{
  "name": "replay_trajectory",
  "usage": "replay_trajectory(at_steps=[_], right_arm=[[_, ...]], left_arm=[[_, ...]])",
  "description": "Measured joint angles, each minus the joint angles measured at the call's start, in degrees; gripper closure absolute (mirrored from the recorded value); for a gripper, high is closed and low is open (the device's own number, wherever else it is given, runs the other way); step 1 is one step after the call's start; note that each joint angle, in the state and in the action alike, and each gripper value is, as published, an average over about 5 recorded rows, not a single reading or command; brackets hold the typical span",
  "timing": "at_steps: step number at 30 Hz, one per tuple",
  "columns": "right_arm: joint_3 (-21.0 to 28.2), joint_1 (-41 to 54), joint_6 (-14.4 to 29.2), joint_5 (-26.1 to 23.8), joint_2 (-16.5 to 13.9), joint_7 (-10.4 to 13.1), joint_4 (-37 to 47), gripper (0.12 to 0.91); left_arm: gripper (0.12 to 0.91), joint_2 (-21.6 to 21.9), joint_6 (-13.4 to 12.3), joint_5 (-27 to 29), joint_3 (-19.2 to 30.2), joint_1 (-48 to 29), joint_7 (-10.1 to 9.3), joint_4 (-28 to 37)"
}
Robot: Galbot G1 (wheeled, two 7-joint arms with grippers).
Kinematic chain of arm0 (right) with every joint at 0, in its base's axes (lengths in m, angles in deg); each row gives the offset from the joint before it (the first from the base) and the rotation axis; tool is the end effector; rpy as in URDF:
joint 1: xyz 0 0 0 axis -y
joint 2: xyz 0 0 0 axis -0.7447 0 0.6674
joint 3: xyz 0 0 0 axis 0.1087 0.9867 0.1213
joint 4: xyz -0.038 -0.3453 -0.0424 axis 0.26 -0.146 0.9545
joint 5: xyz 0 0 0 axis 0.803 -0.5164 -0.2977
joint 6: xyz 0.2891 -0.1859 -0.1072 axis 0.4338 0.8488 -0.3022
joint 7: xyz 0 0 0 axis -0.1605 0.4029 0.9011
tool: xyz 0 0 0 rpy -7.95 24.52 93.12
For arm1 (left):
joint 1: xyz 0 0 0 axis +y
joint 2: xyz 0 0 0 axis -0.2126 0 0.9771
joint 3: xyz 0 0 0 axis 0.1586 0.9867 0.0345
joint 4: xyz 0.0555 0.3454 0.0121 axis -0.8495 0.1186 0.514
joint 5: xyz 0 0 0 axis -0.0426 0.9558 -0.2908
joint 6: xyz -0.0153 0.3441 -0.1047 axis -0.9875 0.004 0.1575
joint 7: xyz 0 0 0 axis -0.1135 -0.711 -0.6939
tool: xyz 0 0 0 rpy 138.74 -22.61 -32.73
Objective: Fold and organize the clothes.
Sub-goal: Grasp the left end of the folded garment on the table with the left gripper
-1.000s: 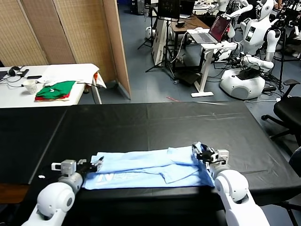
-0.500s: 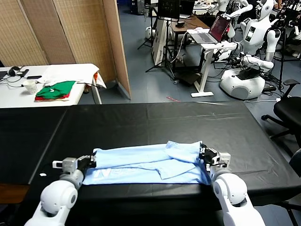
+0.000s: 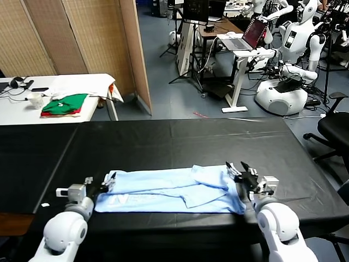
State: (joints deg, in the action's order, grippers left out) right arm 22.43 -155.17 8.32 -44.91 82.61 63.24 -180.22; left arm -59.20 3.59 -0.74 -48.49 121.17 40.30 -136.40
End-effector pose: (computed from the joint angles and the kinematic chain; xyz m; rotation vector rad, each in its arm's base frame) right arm 0.2549 -0.0737 -0.2556 0.1393 -2.7985 -0.2118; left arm 0.2519 0.1028 -0.2730 0.0051 -2.6836 -0.0113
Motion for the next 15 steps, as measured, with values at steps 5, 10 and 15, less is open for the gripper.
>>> replay_trajectory(at_steps=[5,10,15], right_arm=[[0.0,-0.7,-0.3,0.6,-0.4,0.0,-1.6,0.118],[0.2,-1.1,-0.4,1.2,-0.7,-0.1,-2.7,0.118],[0.2,-1.6,-0.3,1.2,-0.8,-0.1,-3.2,0.118]], left_arm=[[0.124,-2.8,-1.5,-2.1,-2.8,3.1,0.81,-1.7],[0.123,-6.3,-3.5,-2.9,-4.5,6.5,1.91,-2.4],[0.123,-9.0,-5.1,-2.2,-5.1,8.3,3.05,-1.6]])
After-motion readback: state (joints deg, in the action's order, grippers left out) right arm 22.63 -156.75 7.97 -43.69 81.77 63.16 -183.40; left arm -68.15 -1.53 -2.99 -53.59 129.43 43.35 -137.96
